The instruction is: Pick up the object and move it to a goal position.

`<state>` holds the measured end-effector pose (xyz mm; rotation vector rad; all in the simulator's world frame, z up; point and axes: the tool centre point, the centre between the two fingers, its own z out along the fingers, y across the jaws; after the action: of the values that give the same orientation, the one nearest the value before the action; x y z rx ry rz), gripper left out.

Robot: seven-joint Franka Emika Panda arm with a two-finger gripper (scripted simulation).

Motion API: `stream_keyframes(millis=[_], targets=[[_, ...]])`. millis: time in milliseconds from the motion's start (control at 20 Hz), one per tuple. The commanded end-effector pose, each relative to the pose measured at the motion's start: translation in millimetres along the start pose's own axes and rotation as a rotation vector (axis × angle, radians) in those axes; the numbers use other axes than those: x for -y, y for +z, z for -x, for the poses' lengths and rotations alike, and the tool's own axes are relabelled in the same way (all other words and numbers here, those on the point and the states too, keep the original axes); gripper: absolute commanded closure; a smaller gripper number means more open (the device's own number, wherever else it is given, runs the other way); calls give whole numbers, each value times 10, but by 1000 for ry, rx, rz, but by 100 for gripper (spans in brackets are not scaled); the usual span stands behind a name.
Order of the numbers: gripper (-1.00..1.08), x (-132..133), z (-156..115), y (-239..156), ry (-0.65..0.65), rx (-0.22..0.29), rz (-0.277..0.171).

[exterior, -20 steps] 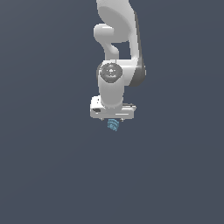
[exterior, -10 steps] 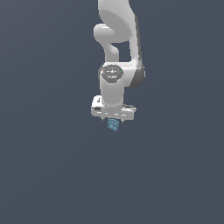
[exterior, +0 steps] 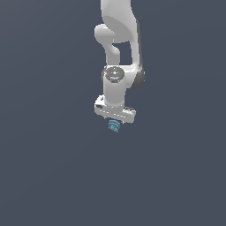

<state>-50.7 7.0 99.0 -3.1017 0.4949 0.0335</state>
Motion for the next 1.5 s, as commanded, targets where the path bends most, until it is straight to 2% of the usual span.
stream_keyframes(millis=[0,600,1100,1350,1400,1450], targets=[[-92,-7,32,37,35,-10,-2],[-92,-14,74,111,75,-20,-3],[-92,-20,76,516,79,-21,-4],[-92,-17,68,584,79,-21,-4],[108,-17,68,584,79,-21,-4],[108,-17,68,584,79,-21,-4]])
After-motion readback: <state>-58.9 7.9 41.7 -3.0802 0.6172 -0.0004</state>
